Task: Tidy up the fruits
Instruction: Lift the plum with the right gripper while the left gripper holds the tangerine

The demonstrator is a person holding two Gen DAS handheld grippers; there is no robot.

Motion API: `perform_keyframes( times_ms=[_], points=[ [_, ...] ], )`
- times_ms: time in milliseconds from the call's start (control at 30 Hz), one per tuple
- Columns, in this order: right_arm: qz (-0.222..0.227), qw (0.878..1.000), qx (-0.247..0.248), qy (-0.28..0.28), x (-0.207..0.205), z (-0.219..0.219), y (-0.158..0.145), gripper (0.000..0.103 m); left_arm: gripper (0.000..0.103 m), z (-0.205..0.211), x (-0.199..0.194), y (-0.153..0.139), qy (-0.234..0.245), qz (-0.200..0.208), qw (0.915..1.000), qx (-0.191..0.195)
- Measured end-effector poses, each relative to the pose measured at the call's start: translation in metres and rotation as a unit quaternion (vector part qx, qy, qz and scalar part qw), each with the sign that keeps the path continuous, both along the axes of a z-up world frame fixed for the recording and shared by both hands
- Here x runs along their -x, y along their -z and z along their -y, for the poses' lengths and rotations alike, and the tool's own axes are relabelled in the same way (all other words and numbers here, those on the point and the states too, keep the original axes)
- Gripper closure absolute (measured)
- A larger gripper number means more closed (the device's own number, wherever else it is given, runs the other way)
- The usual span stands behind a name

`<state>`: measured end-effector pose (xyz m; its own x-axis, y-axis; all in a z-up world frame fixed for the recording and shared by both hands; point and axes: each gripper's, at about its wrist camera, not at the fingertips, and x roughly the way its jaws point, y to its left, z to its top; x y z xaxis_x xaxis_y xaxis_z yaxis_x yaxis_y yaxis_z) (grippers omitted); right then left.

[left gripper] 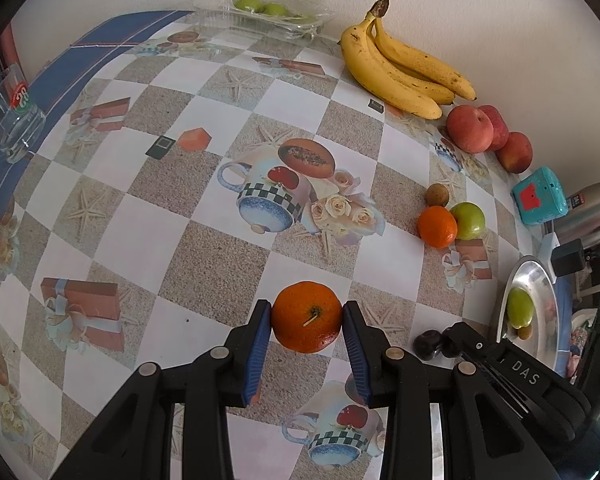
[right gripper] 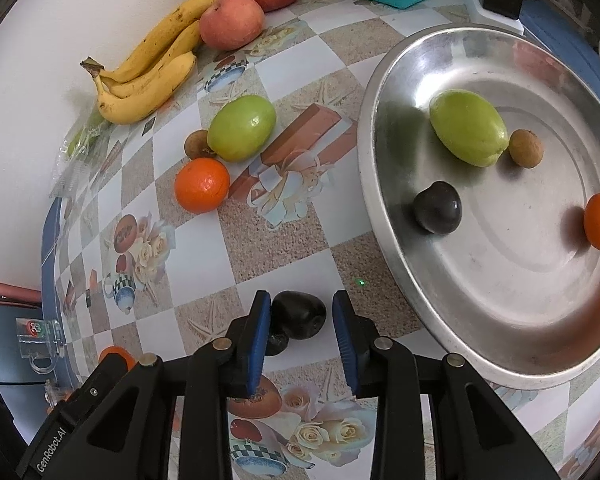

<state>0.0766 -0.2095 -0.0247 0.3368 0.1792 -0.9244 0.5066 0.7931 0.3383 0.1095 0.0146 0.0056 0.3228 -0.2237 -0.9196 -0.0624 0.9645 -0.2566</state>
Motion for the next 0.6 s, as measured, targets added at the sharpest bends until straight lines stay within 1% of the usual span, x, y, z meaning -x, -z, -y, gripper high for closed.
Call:
perform_keyframes(
  times_ms=[133, 167, 333, 433, 467, 600],
  points=[
    [0.006, 1.0, -0.006, -0.001, 0.0006, 0.0022, -0.0039, 0.079, 0.064, 0.0028, 0.0019, -0.0028, 0.003, 0.003, 1.0, -0.002],
    [0.008, 1.0, -0.008, -0.001, 0.0007, 0.0028, -0.0047, 0.082, 0.064, 0.0035, 0.0023, -0.0034, 0.003, 0.003, 1.0, -0.002],
    [0.009, 1.0, -0.012, -0.008, 0.0009, 0.0037, -0.0052, 0.083, 0.064, 0.0068, 0.0036, -0.0042, 0.006, 0.006, 0.9999, -0.008],
    [0.014, 1.0, 0.0, -0.009, 0.0016, 0.0053, -0.0086, 0.083, 0.064, 0.0083, 0.0037, -0.0042, 0.008, 0.006, 0.9999, -0.01],
    [0.014, 1.0, -0.002, -0.013, 0.001, 0.0053, -0.0092, 0.083, 0.064, 0.0088, 0.0037, -0.0038, 0.009, 0.006, 0.9999, -0.011],
    [0.017, 1.0, -0.018, -0.011, -0.0005, 0.0061, -0.006, 0.073, 0.064, 0.0091, 0.0035, -0.0031, 0.01, 0.006, 0.9998, -0.014]
  ],
)
